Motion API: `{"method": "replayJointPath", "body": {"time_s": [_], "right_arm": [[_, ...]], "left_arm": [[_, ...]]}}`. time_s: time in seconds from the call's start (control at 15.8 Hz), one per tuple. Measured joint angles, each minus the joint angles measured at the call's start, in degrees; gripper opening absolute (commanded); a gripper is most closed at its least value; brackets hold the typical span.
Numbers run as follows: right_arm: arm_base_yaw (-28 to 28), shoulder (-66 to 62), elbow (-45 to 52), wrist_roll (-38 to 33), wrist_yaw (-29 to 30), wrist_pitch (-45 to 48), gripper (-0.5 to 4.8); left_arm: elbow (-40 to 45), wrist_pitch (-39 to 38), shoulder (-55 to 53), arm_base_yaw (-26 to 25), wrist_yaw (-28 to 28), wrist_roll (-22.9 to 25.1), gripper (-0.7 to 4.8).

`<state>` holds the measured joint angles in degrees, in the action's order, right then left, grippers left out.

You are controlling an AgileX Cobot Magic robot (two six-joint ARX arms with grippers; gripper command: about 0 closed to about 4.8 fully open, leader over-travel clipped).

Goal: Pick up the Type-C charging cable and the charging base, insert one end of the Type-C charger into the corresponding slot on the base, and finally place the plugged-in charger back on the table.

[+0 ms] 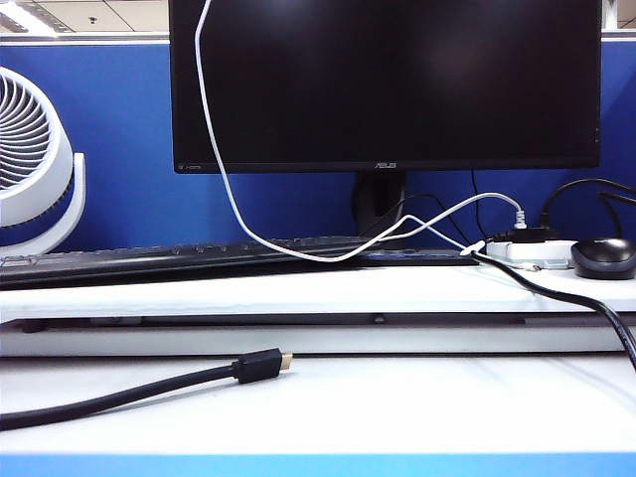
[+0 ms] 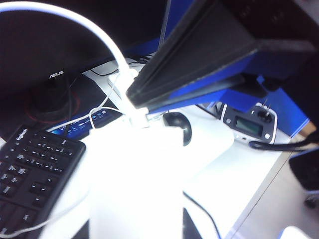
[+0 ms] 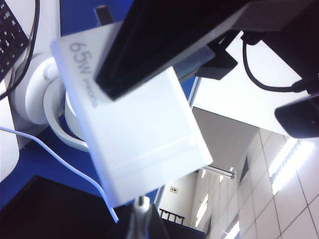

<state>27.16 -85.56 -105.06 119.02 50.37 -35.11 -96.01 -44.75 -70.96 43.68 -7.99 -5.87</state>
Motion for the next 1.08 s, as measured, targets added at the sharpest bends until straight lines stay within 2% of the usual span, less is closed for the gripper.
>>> {"method": "replayJointPath", "body": {"time_s": [1.08], "right_arm": [[0.1,-1.4,0.0,0.0,-0.7,1.8,0.03]], "left_arm": [[0.0,0.4,-1.5,0.1,-0.7,-9.0,0.16]]}}
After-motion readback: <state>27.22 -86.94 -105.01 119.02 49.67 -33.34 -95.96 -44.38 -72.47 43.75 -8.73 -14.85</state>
